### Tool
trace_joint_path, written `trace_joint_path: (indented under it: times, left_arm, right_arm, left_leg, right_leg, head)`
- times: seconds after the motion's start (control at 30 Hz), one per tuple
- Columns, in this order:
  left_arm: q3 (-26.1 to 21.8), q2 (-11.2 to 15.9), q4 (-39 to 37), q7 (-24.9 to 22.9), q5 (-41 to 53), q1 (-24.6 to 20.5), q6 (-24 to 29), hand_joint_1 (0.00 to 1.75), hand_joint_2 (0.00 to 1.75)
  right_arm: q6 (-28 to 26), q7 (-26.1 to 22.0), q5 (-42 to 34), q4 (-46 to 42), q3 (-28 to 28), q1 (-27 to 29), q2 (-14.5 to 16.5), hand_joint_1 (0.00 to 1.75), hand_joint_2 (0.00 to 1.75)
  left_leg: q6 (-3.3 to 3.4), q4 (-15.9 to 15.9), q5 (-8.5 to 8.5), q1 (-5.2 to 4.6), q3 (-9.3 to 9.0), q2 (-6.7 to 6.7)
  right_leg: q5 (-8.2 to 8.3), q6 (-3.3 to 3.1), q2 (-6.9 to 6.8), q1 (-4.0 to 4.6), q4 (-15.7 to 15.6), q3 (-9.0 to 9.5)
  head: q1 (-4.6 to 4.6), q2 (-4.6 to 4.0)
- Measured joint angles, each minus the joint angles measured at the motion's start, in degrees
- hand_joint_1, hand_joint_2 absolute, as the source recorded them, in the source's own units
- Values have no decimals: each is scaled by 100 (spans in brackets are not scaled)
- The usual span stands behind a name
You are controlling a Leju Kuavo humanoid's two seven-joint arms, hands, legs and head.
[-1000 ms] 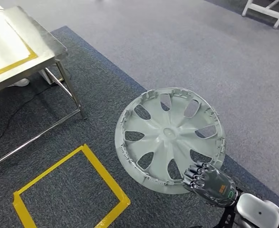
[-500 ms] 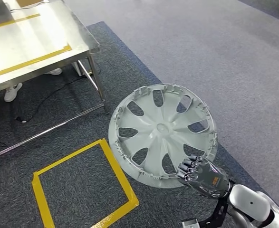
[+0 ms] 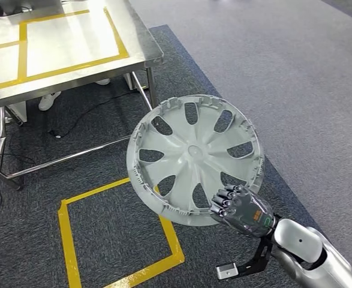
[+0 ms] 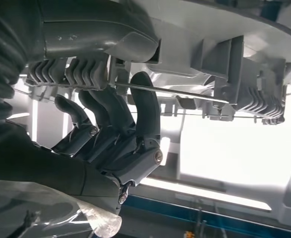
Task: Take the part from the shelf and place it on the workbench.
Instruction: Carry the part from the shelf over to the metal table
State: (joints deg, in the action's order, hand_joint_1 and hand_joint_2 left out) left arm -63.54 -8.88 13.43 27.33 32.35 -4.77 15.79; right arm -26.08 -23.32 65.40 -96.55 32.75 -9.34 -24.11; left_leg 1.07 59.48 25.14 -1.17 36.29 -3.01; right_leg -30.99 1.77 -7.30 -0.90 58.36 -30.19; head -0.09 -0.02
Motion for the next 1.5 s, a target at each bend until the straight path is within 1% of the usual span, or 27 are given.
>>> trace_joint_path:
  times: [0.03,0.1,0.17,0.23,0.27,0.3,0.37,0.43,0.47,0.53,0.6,0.67,0.73,0.77,0.83,0.9,0.97,1.03,1.1,1.17,1.23,1.27,1.3,1.33,1.4,1.43,1.5]
  left_arm:
    - [0,0,1,-1,8,11,-1,0,175]
    - [0,5,1,-1,27,9,-7,0,175]
    - [0,17,1,-2,46,-12,-15,0,175]
    - [0,23,2,-10,55,-21,-18,0,175]
    - [0,23,2,-14,57,-19,-19,0,175]
    - [0,24,2,-17,58,-16,-21,0,175]
    - [0,26,2,-18,60,-15,-25,0,175]
    - [0,33,1,-18,61,-19,-21,0,175]
    - [0,37,1,-18,61,-12,-14,0,175]
    - [0,53,0,-18,63,16,1,0,175]
    - [0,68,-1,-19,74,24,10,0,175]
    - [0,72,-2,-20,92,4,11,0,175]
    - [0,73,-3,-21,104,-3,10,0,175]
    - [0,74,-3,-22,105,3,10,0,175]
    - [0,81,-3,-21,108,15,11,0,175]
    - [0,88,-3,-20,109,6,12,0,175]
    - [0,88,-3,-19,114,-7,12,0,175]
    - [0,86,-3,-18,120,6,14,0,175]
    - [0,81,-3,-15,131,18,14,0,175]
    - [0,80,-2,-7,149,3,3,0,175]
    - [0,78,-2,-1,159,-8,-13,0,175]
    - [0,72,-3,-1,159,-8,-18,0,175]
    - [0,67,-3,-1,159,-6,-20,0,175]
    - [0,61,-3,-4,159,-6,-20,0,175]
    - [0,57,-3,-14,159,-9,-20,0,175]
    - [0,57,-3,-19,159,-11,-20,0,175]
    - [0,68,-3,-23,159,-7,-20,0,175]
  right_arm:
    - [3,-3,-10,18,28,-56,20,175,175]
    - [9,-3,-42,45,72,-155,47,175,175]
    - [13,-3,-72,79,108,-205,58,175,175]
    - [13,-4,-89,116,152,-224,61,175,175]
    - [12,-4,-96,128,176,-237,63,175,175]
    - [11,-4,-102,136,198,-250,64,175,175]
    - [10,-1,-114,148,231,-269,64,175,175]
    - [8,2,-129,162,260,-272,64,175,175]
    - [5,3,-136,170,279,-276,65,175,175]
    - [2,4,-149,175,310,-300,81,175,175]
    - [-3,10,-161,179,322,-327,104,175,175]
    - [-9,15,-171,184,325,-332,114,175,175]
    - [-22,19,-173,185,329,-332,117,175,175]
    - [-35,22,-172,185,331,-332,120,175,175]
    - [-64,28,-167,184,335,-336,134,175,175]
    - [-95,37,-161,183,335,-341,149,175,175]
    - [-120,48,-153,182,336,-343,154,175,175]
    - [-137,59,-149,182,337,-348,168,175,175]
    - [-149,57,-224,181,337,-350,186,175,175]
    - [-156,9,-397,181,337,-334,194,175,175]
    - [-155,-59,-560,182,340,-300,201,175,175]
    - [-154,-85,-611,182,343,-282,204,175,175]
    - [-153,-103,-639,182,347,-269,208,175,175]
    - [-151,-117,-652,182,351,-262,213,175,175]
    - [-148,-132,-661,183,359,-262,232,175,175]
    - [-146,-136,-664,184,363,-263,249,175,175]
    - [-144,-143,-671,186,370,-263,294,175,175]
  left_leg:
    - [28,-28,-7,13,-14,70]
    - [95,-78,-24,56,-50,196]
    - [142,-88,-23,77,-58,338]
    - [155,-85,-13,76,-69,504]
    - [154,-81,-6,76,-80,592]
    - [146,-74,3,80,-94,678]
    - [107,-44,32,87,-98,844]
    - [49,-12,40,100,-52,984]
    - [13,-12,31,111,-27,1049]
    - [-54,-10,31,127,-7,1109]
    - [-117,228,174,107,93,853]
    - [-173,888,486,112,403,496]
    - [-207,1505,674,140,709,373]
    - [-212,1561,619,148,742,351]
    - [-185,1026,232,147,491,272]
    - [-118,317,-37,90,147,55]
    - [-51,49,-33,34,34,-54]
    - [11,-1,-26,44,27,50]
    - [80,-49,-35,83,-7,151]
    - [136,-66,-32,103,-24,234]
    - [166,-63,-16,98,-35,323]
    - [171,-61,-4,97,-49,361]
    - [167,-58,11,98,-70,396]
    - [154,-52,30,102,-94,426]
    - [106,-20,75,97,-117,473]
    - [79,-5,89,88,-110,489]
    - [94,24,98,66,-88,502]
  right_leg:
    - [-34,31,25,-6,10,9]
    - [-219,68,307,-22,305,-130]
    - [-534,81,631,-32,1050,-538]
    - [-635,91,711,-30,1626,-920]
    - [-503,90,722,-31,1608,-978]
    - [-270,83,742,-34,1362,-925]
    - [184,71,963,-64,588,-645]
    - [304,58,1190,-90,147,-447]
    - [272,41,1215,-86,115,-412]
    - [269,-10,1094,-87,75,-370]
    - [264,-78,941,-102,35,-304]
    - [228,-132,768,-86,24,-243]
    - [181,-149,598,-71,25,-190]
    - [155,-146,521,-69,25,-158]
    - [96,-126,383,-67,25,-74]
    - [30,-76,265,-42,24,-3]
    - [-16,-15,148,-6,12,32]
    - [-55,43,66,-2,-15,61]
    - [-198,83,287,-21,165,-13]
    - [-487,100,607,-33,807,-355]
    - [-667,118,707,-30,1524,-813]
    - [-603,123,720,-29,1647,-948]
    - [-419,124,723,-30,1535,-969]
    - [-155,120,722,-34,1214,-883]
    - [238,100,732,-38,458,-592]
    - [314,82,739,-37,225,-489]
    - [317,59,751,-32,84,-415]
  head:
    - [7,0]
    - [29,0]
    - [54,0]
    - [62,0]
    - [62,0]
    - [62,0]
    - [62,0]
    - [60,0]
    - [59,0]
    - [59,0]
    - [23,0]
    - [-13,0]
    - [-15,0]
    - [-15,0]
    - [-17,0]
    - [-20,0]
    - [-16,0]
    - [-13,0]
    - [4,0]
    - [37,0]
    - [47,0]
    - [48,0]
    - [48,0]
    - [47,0]
    - [48,0]
    - [45,0]
    - [36,0]
